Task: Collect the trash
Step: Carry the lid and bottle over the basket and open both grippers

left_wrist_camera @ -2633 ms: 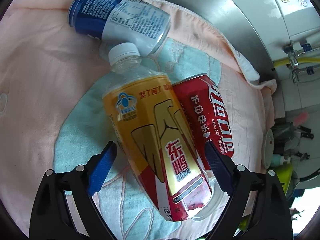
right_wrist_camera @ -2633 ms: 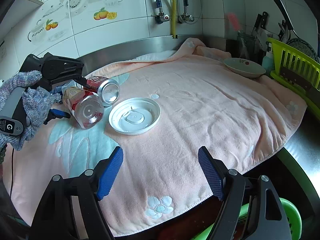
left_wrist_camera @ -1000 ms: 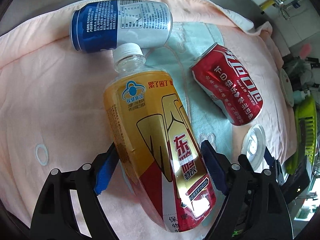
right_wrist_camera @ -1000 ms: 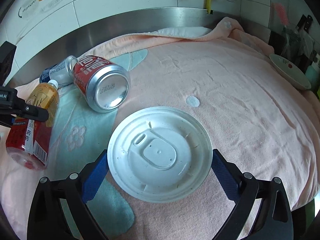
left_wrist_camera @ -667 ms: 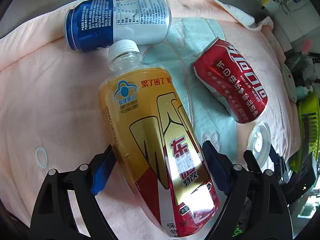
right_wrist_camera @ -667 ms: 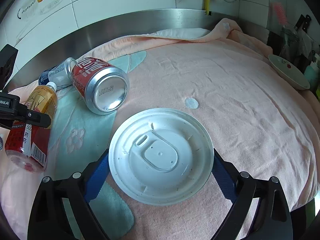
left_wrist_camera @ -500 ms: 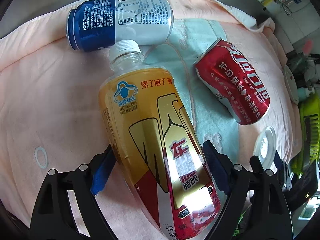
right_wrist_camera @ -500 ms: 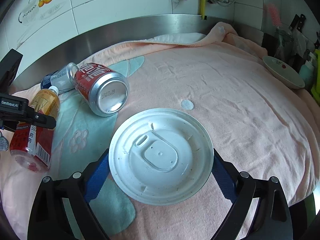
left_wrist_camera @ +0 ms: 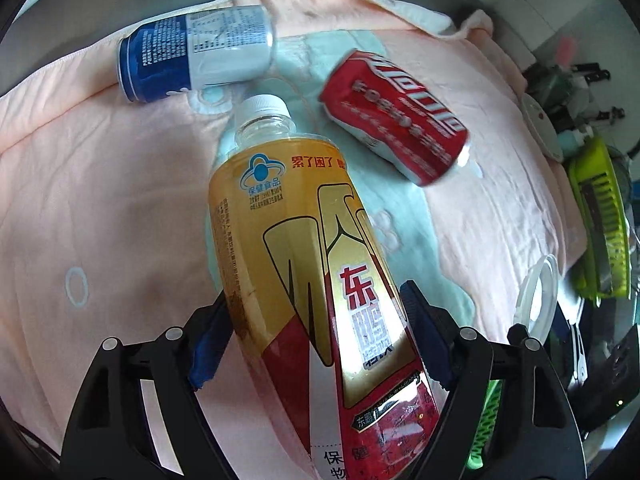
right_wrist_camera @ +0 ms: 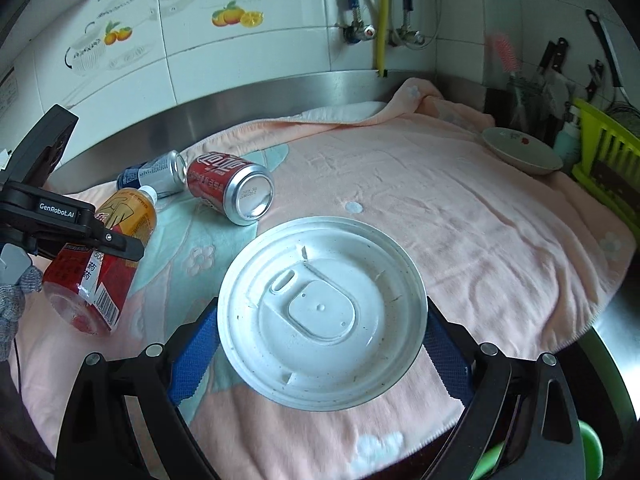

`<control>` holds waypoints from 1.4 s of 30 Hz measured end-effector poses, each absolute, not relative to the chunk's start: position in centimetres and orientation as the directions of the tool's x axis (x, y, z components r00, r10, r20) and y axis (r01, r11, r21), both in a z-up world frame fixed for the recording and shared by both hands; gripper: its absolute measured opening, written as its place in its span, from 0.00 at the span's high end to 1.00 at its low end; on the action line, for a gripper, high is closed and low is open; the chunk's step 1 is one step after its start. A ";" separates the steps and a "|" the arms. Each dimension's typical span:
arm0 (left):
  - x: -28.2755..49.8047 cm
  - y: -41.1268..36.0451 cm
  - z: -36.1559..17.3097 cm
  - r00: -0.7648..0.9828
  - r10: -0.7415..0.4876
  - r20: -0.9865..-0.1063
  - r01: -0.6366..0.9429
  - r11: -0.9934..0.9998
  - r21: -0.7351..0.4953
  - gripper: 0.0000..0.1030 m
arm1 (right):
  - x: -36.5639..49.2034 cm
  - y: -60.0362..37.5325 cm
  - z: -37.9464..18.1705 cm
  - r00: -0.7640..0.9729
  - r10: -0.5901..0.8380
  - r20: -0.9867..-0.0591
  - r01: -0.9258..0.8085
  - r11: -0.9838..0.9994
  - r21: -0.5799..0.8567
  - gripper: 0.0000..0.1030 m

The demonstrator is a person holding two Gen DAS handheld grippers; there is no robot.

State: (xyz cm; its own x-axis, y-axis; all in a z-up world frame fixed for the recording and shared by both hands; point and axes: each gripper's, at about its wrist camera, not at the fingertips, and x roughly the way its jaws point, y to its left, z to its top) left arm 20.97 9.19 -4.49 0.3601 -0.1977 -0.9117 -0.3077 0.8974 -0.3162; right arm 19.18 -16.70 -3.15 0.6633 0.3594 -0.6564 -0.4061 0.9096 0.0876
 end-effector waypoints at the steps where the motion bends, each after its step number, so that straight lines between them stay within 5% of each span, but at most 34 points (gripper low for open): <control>1: 20.5 8.7 -4.2 0.366 -0.209 -0.907 -0.288 0.901 -0.324 0.24 | 18.6 -17.1 -2.9 0.671 0.356 -0.651 -0.400 0.912 0.086 0.13; 22: 16.3 -8.8 -0.6 0.332 -0.460 -0.824 0.171 0.888 -0.427 0.24 | 4.9 -33.3 -6.9 0.714 0.047 -0.699 0.001 0.998 0.067 0.12; 42: 14.3 -23.6 -3.3 0.191 -0.494 -0.849 0.429 0.819 -0.380 0.24 | -1.1 -39.8 -6.9 0.732 -0.073 -0.677 0.178 0.980 0.088 0.09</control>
